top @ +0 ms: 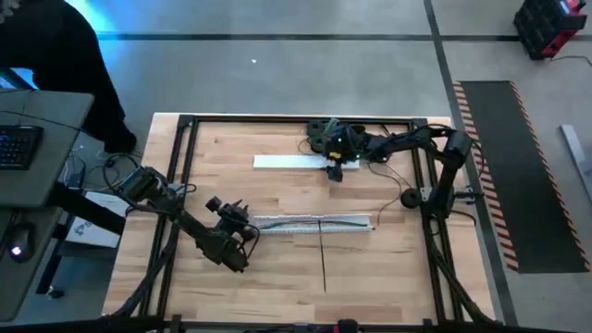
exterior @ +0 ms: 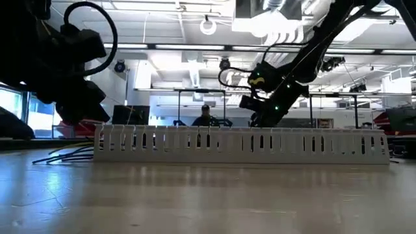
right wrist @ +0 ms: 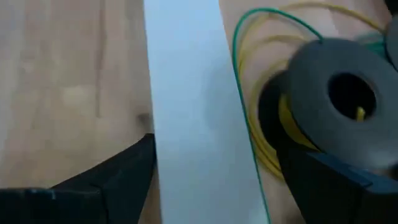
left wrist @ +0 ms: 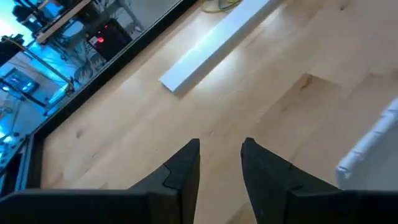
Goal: Ziptie cables
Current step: Move the zip-tied cables to the center of the table
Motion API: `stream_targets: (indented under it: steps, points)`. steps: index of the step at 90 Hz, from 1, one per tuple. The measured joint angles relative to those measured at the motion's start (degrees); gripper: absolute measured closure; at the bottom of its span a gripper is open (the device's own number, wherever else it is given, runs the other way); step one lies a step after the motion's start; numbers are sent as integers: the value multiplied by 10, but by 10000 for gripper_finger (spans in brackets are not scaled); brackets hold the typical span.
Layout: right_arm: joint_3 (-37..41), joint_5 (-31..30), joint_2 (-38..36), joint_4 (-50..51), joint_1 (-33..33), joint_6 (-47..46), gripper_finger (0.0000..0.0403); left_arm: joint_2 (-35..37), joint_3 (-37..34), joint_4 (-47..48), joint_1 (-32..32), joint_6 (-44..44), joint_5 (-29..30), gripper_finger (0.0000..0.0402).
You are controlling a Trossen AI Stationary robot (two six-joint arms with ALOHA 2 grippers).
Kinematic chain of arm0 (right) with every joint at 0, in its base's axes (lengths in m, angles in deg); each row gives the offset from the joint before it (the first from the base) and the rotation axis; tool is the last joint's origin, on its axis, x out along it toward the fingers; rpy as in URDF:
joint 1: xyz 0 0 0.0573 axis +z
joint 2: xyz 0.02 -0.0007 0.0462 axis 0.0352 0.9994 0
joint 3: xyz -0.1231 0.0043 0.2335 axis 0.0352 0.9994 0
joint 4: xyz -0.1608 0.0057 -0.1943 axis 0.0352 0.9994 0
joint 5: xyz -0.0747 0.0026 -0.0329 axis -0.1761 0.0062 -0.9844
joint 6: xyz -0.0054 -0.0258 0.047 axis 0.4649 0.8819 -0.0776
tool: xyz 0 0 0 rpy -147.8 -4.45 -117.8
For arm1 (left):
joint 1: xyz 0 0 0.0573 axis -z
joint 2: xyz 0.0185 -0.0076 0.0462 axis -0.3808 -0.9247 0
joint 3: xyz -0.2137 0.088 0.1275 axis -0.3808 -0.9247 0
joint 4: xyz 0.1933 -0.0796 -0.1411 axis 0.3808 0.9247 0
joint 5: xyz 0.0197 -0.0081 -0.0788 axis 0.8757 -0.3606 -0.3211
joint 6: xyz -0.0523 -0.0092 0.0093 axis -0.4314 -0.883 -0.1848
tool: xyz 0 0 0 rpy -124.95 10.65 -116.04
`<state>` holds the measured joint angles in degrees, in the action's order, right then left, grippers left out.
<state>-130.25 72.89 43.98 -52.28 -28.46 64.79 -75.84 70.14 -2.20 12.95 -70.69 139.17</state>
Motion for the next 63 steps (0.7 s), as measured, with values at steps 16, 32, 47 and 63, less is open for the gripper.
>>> stream_targets:
  steps: [16,32,47,63]
  points:
    - [-1,-28,-1,15,20,5,84,0,0,-13,4,2,-24,302]
    - [-19,-13,1,89,28,-45,97,0,10,-18,15,1,-49,302]
    - [-20,22,2,125,26,-87,119,0,33,-20,30,-2,-49,302]
    - [-19,1,1,141,84,-132,138,0,71,-24,56,-3,-85,302]
